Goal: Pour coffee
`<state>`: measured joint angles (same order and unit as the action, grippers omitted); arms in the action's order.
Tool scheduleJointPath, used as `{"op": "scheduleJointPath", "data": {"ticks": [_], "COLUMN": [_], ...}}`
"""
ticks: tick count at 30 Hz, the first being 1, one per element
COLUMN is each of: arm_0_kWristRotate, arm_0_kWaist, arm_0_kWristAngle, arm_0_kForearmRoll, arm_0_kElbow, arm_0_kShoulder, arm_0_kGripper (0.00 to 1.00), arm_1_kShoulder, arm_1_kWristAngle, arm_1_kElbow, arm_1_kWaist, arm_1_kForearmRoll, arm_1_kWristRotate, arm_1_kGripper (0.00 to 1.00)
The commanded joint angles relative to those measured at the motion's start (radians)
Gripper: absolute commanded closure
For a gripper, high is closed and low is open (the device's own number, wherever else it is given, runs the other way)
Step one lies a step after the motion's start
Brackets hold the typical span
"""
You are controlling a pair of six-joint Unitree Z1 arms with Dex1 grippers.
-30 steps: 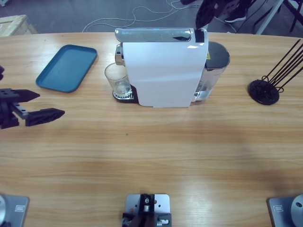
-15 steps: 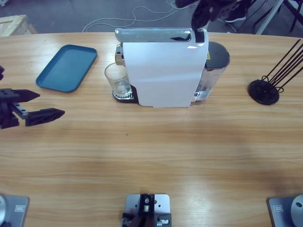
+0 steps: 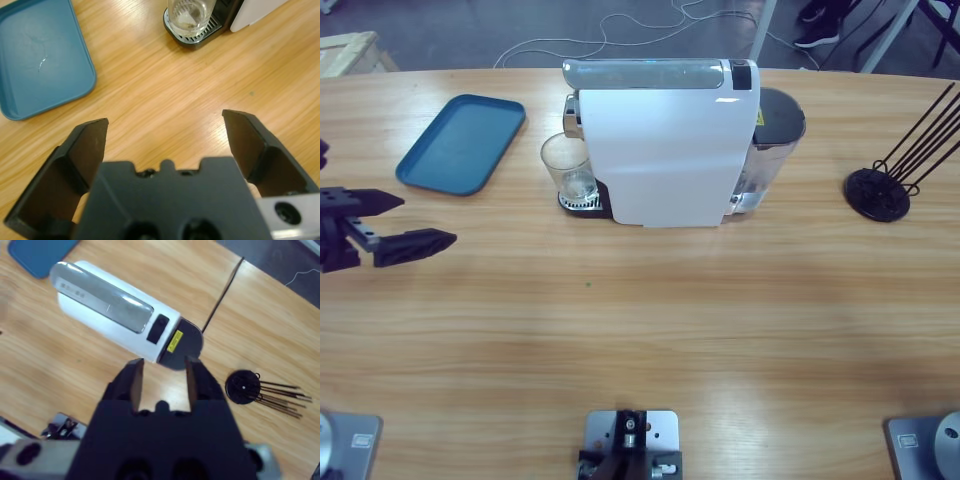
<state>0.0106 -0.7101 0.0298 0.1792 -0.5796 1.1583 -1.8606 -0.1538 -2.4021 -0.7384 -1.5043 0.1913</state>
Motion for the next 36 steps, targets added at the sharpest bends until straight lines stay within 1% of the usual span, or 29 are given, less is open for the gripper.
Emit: {"op": "scheduleJointPath", "data": {"ticks": [1,3,6,7,10,15,17,18,21,23,27,28,31,34,36], "arm_0_kWristRotate": [0.005,0.005,0.005,0.005,0.005,0.004,0.005,0.006,0.006,0.004,-0.001,0.005,-0.01,-0.119,-0.132], "arm_0_kWaist": [0.004,0.004,0.004,0.004,0.004,0.004,0.004,0.004,0.004,0.004,0.004,0.004,0.004,0.001,0.001], "arm_0_kWristAngle": [-0.01,-0.01,-0.01,-0.01,-0.01,-0.01,-0.011,-0.013,-0.062,-0.064,-0.06,-0.045,-0.002,-0.007,-0.008], "arm_0_kForearmRoll": [0.0,0.0,-0.002,-0.003,-0.005,-0.006,-0.006,-0.007,-0.01,-0.012,-0.039,-0.053,-0.074,-0.12,-0.156], "arm_0_kElbow": [0.027,0.027,0.028,0.029,0.029,0.027,0.025,0.024,0.032,0.032,0.034,0.035,0.033,0.041,0.05], "arm_0_kShoulder": [0.004,0.004,0.002,0.0,0.007,0.02,0.018,0.019,0.008,0.013,0.01,0.016,0.045,0.033,0.032], "arm_0_kGripper": [0.002,0.0,0.002,0.001,0.002,0.0,0.013,0.013,0.013,0.013,0.013,0.013,0.013,0.012,0.0], "arm_1_kShoulder": [0.114,0.144,0.261,0.274,0.272,0.272,0.299,0.333,0.52,0.628,0.803,0.844,0.945,1.039,1.076], "arm_1_kWristAngle": [0.021,0.035,0.051,0.069,0.08,0.053,0.028,0.022,0.003,-0.004,0.003,0.017,0.047,0.077,0.089], "arm_1_kElbow": [0.14,0.22,0.483,0.523,0.531,0.508,0.548,0.601,0.902,1.102,1.508,1.59,1.757,1.843,1.889], "arm_1_kWaist": [-0.01,-0.015,-0.058,-0.059,-0.059,-0.059,-0.059,-0.059,-0.059,-0.059,-0.059,-0.059,-0.059,-0.059,-0.059], "arm_1_kForearmRoll": [-0.04,-0.014,0.174,0.2,0.212,0.212,0.226,0.26,0.501,0.643,1.039,1.109,1.212,1.241,1.267], "arm_1_kWristRotate": [0.053,0.051,0.045,0.043,0.036,0.034,0.037,0.039,0.034,0.031,0.02,0.017,0.016,0.0,-0.017], "arm_1_kGripper": [0.0,0.0,0.0,0.0,0.0,0.0,0.0,0.0,0.0,0.0,0.0,0.0,0.0,0.0,0.0]}}
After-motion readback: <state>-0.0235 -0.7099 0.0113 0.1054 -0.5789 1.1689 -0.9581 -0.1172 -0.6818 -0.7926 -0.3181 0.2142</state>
